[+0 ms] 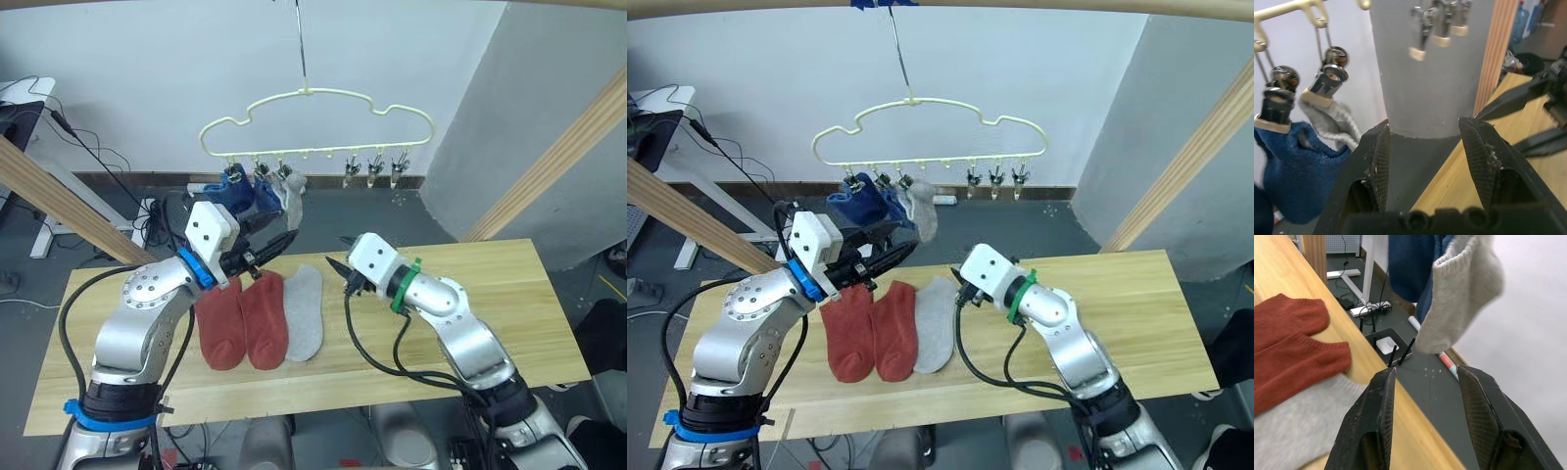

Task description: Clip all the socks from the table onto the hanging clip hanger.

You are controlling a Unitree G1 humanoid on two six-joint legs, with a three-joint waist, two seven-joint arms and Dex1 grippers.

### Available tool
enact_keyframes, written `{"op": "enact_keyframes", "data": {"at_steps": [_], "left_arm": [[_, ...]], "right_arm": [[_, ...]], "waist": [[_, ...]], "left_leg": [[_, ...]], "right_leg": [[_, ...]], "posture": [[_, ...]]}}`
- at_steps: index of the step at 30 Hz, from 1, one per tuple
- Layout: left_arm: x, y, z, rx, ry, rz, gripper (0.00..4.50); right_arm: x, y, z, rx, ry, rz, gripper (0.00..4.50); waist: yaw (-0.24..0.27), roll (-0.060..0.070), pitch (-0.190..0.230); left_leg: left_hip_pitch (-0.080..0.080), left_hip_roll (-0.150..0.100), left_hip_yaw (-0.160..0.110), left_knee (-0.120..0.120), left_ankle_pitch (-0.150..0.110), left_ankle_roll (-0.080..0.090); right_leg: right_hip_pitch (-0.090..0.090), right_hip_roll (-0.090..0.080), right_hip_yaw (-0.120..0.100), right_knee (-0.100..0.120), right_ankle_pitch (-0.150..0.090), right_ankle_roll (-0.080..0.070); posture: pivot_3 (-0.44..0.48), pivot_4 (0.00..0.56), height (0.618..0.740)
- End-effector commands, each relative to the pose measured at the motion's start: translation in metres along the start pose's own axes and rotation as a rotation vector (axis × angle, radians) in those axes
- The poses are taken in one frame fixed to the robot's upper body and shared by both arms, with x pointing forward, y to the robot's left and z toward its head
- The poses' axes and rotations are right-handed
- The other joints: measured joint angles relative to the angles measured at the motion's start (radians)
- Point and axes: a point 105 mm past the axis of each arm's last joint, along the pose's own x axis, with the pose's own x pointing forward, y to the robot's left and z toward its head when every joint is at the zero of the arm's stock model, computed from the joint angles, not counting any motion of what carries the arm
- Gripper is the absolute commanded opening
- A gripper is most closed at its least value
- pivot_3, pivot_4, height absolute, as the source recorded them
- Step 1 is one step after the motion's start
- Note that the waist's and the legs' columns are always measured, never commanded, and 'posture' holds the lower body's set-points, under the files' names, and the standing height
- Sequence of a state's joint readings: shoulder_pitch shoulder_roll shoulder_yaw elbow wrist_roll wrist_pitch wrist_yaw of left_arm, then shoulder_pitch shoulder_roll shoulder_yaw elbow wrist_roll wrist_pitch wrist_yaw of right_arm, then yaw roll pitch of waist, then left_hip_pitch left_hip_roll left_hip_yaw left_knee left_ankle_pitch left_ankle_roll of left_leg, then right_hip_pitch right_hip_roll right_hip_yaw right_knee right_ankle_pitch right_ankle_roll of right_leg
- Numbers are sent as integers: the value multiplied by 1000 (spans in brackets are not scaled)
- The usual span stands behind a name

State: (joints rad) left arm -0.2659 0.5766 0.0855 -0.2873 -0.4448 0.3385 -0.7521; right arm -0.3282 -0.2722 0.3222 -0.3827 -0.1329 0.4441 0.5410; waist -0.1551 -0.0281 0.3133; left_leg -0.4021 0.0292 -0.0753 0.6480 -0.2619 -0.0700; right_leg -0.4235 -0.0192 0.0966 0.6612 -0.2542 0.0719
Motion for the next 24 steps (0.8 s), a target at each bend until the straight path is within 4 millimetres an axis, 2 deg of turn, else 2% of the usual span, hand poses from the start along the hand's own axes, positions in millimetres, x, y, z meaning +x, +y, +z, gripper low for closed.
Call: {"op": "enact_keyframes", "data": {"at_steps": [1, 4, 16, 24], "left_arm": [[-5, -8, 21, 77, -49, -57, 2465], [-4, -11, 22, 127, -37, -76, 2465], [5, -27, 27, 164, -67, -114, 2465], [5, -26, 25, 175, -65, -109, 2465]], "right_arm": [[-17, -26, 34, 39, -97, -111, 2032], [-21, -49, 46, 76, -132, -216, 2032], [-6, -72, 58, 168, -145, -266, 2032], [4, -87, 58, 211, -129, -299, 2032]], "waist": [[1, 0, 0], [0, 0, 0], [4, 0, 0], [9, 0, 0]], "left_leg": [[0, 0, 0, 0, 0, 0], [1, 0, 0, -1, 0, 0], [0, 0, 1, -2, 0, 0], [0, 0, 1, -2, 0, 0]], "right_leg": [[0, 0, 0, 0, 0, 0], [0, 0, 0, 0, 0, 0], [-1, 0, 0, -2, 0, -1], [-1, 0, 0, -1, 0, -1]], "posture": [[-190, 306, 740], [-190, 306, 740], [-168, 299, 740], [-163, 291, 740]]}}
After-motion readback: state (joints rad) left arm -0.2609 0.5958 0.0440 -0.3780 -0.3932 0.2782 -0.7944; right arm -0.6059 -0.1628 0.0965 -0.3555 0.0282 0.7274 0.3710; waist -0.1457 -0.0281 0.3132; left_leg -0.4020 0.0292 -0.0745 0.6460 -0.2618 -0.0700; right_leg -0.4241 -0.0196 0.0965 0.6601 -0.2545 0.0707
